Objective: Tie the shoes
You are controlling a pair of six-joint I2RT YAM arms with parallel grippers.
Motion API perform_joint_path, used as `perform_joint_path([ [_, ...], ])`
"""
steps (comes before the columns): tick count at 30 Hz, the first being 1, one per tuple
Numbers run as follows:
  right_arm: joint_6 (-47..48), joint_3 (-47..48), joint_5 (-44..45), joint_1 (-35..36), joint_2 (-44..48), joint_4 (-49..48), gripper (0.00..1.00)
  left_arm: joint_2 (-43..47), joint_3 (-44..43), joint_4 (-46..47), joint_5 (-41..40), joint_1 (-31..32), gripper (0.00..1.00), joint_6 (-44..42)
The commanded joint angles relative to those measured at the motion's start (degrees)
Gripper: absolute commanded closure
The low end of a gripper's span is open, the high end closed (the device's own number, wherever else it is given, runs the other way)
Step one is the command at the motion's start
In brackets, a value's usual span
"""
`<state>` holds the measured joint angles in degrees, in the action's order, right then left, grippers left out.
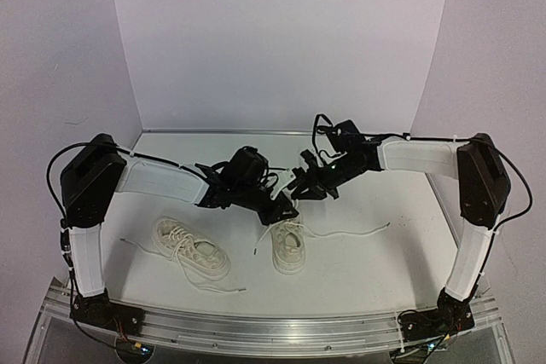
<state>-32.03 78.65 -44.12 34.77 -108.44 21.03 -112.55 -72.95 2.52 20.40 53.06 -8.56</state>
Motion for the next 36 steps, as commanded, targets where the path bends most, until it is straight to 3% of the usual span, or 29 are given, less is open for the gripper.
perform_joint_path([
  [1, -0.4, 1.0, 0.9, 0.4, 2.0, -0.7, 1.00, -0.2, -2.4, 1.5, -0.8, 0.9, 0.87, -0.1],
  [5, -0.1, 0.9, 1.1, 0.2, 2.6, 0.0, 1.00, 0.3, -2.0, 1.4, -1.2, 0.9, 1.00, -0.1],
  [11, 0.4, -4.3, 2.7, -5.5, 9.2, 3.9, 0.63, 0.8, -1.0, 1.4, -1.4, 0.9, 1.00, -0.3],
  [13, -0.1, -7.6, 5.3, -8.8, 13.0, 6.3, 0.56, 0.9, -0.8, 1.4, -1.2, 0.9, 1.00, -0.5],
  [20, -1.6, -16.4, 22.1, -12.5, 19.8, 17.9, 0.57, 1.2, -0.5, 1.6, -0.7, 0.9, 1.00, -1.5],
  [28, -10.2, -21.4, 35.4, -12.8, 20.1, 19.2, 0.62, 1.2, -0.7, 1.6, 0.0, 0.9, 1.00, -2.7],
  [36, -12.8, -20.1, 38.5, -13.0, 14.3, 18.9, 0.63, 1.5, -0.1, 2.2, 0.2, 0.9, 1.00, -3.3],
])
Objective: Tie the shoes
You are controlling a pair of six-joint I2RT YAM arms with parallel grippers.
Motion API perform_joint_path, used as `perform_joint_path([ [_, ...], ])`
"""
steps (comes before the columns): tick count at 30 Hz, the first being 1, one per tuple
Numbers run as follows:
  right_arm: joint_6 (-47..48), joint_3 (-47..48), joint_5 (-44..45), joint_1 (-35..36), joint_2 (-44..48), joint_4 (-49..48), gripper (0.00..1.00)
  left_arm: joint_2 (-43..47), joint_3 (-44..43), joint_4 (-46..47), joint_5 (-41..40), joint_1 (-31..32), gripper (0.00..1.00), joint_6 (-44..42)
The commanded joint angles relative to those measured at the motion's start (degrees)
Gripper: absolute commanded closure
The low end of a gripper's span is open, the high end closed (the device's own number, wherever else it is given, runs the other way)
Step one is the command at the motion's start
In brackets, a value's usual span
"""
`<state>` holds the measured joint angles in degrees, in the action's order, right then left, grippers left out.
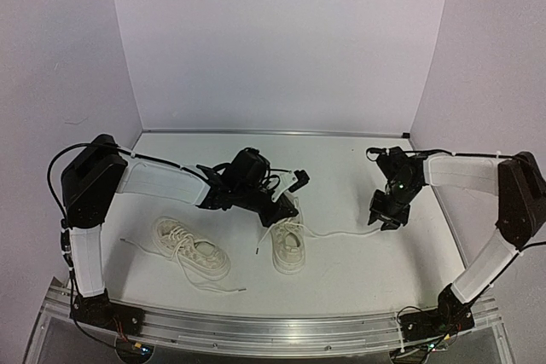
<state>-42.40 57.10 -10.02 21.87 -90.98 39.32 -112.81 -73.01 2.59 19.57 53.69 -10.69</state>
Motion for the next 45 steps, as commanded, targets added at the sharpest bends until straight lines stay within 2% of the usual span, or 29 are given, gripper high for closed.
perform_joint_path([
  [1, -2.6, 1.7, 4.6, -0.1, -3.8, 0.6, 0.63, 1.9, 0.1, 2.2, 1.0, 0.3, 1.00, -1.3],
  [11, -1.9, 3.6, 5.6, -0.7, -9.8, -1.1, 0.69, 2.5, 1.3, 4.0, 1.9, 0.3, 1.00, -3.2],
  [18, -0.7, 5.6, 5.8, -0.8, -14.8, -2.4, 0.70, 2.8, 1.6, 4.0, 1.9, 0.3, 1.00, -3.9],
  [20, -0.6, 6.2, 5.9, -0.8, -15.6, -2.5, 0.75, 2.8, 1.6, 4.1, 1.9, 0.3, 1.00, -4.2],
  [23, -0.2, 7.4, 5.1, -0.9, -16.3, -2.8, 0.97, 2.6, 1.5, 4.3, 2.3, 0.3, 1.00, -4.6],
  [25, 0.5, 9.5, 3.8, -0.9, -16.6, -3.2, 1.00, 2.6, 1.5, 4.4, 2.8, 0.3, 1.00, -5.1],
  [28, 2.4, 13.4, 0.9, -0.9, -15.8, -5.2, 1.00, 3.0, 1.8, 4.5, 3.1, 0.3, 1.00, -6.5],
  [34, 7.2, 28.1, -10.3, 1.0, -17.7, -8.6, 1.00, 4.5, 2.4, 2.2, 3.7, 0.5, 1.00, -12.2],
  [41, 9.0, 46.6, -21.0, 11.2, -26.8, -8.6, 1.00, 5.5, 3.5, -0.1, 2.3, 1.7, 1.00, -19.0],
  [45, 9.2, 53.1, -26.7, 16.8, -30.8, -8.6, 1.00, 5.7, 3.8, -0.9, 1.2, 3.0, 1.00, -21.7],
])
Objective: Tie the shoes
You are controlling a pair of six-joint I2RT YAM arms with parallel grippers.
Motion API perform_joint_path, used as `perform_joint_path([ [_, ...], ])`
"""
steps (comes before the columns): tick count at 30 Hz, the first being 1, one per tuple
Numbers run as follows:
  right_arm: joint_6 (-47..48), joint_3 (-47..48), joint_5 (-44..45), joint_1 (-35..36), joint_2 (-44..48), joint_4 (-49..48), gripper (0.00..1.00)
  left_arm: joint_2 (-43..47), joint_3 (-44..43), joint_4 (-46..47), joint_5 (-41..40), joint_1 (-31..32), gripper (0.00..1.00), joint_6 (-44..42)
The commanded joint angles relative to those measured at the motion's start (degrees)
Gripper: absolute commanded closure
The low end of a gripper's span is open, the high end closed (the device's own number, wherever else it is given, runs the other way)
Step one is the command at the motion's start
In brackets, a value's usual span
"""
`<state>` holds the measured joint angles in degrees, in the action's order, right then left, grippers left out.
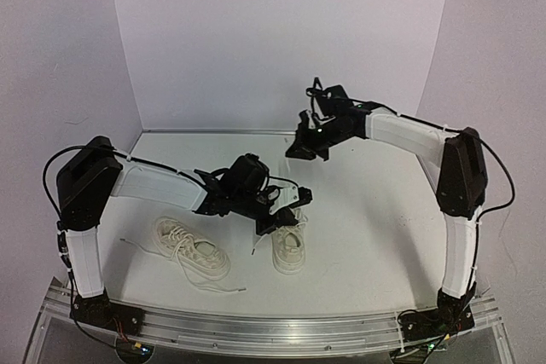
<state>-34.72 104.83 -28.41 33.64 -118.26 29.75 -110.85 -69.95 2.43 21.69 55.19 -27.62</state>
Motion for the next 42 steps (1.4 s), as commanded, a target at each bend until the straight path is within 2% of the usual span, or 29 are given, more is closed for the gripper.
perform_joint_path([
  [1, 1.8, 6.6, -9.3, 6.2, -4.1, 1.0, 1.00, 3.7, 0.8, -1.0, -1.0, 1.8, 1.00, -5.1],
  [5, 2.9, 9.0, -14.7, 9.0, -5.1, 2.1, 0.99, 3.7, 1.1, -1.6, -1.9, 2.8, 1.00, -6.5],
  [6, 3.3, 8.6, -15.8, 9.0, -4.9, 2.4, 0.95, 3.8, 1.2, -1.5, -2.0, 2.9, 1.00, -6.5],
  [11, 4.4, 3.9, -14.4, 7.5, 0.1, 2.7, 0.59, 4.1, 1.5, -1.4, -2.0, 3.1, 1.00, -5.9],
  [13, 3.9, 1.2, -14.2, 5.6, 3.1, 2.6, 0.53, 4.4, 1.7, -1.3, -2.1, 3.0, 1.00, -5.7],
  [20, 3.2, -13.9, -14.4, -0.4, 14.2, 2.4, 0.50, 4.9, 2.2, -0.8, -2.9, 3.0, 1.00, -4.9],
  [25, 4.1, -24.8, -18.9, -0.5, 17.5, 1.9, 0.50, 4.1, 1.5, -0.4, -3.9, 3.0, 1.00, -4.5],
  [27, 4.3, -26.7, -19.8, 0.0, 18.0, 1.7, 0.48, 3.8, 1.2, -0.1, -4.0, 3.0, 1.00, -4.1],
  [29, 4.4, -27.6, -21.2, 0.1, 17.9, 1.2, 0.42, 3.5, 1.0, 0.5, -4.1, 3.0, 1.00, -3.6],
  [31, 4.6, -28.2, -21.5, 0.3, 17.2, 1.0, 0.41, 3.2, 0.8, 0.8, -4.0, 3.0, 1.00, -3.1],
  [39, 4.8, -30.4, -22.4, 2.1, 15.4, 0.0, 0.58, 2.9, 0.8, 2.3, -4.1, 3.0, 1.00, -1.5],
  [42, 4.8, -31.0, -22.2, 2.4, 14.7, -0.1, 0.61, 3.0, 0.8, 2.5, -4.4, 3.0, 1.00, -1.4],
])
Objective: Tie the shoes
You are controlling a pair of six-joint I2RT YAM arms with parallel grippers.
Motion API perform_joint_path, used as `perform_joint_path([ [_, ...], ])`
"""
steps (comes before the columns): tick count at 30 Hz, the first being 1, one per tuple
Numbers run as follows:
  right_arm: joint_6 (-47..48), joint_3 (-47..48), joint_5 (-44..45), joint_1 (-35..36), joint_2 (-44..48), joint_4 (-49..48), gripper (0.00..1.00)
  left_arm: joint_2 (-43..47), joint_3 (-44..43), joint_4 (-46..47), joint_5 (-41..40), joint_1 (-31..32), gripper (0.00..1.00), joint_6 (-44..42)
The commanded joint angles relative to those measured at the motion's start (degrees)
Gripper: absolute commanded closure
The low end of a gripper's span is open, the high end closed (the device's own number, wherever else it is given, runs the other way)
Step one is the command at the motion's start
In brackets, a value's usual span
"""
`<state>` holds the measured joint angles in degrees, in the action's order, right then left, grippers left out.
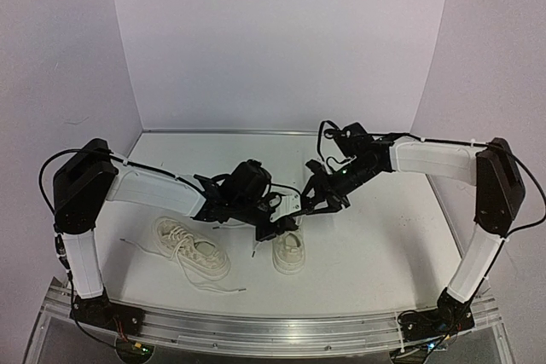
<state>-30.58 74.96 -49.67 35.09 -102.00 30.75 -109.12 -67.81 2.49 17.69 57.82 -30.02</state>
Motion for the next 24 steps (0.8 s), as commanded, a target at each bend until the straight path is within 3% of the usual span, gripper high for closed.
perform_joint_path([
  [1, 0.7, -1.3, -0.7, 1.0, -1.8, -1.1, 0.61, 1.3, -1.3, 2.6, -0.5, 0.4, 1.00, 1.1],
  [14, 0.6, -1.5, 0.4, 1.3, -3.9, -2.1, 0.70, 1.2, -1.3, 4.0, -0.6, 0.3, 1.00, 2.2],
  [24, 0.7, -2.1, -0.2, 1.3, -4.9, -3.2, 0.86, 1.3, -1.5, 4.6, -0.7, 0.4, 1.00, 3.1],
])
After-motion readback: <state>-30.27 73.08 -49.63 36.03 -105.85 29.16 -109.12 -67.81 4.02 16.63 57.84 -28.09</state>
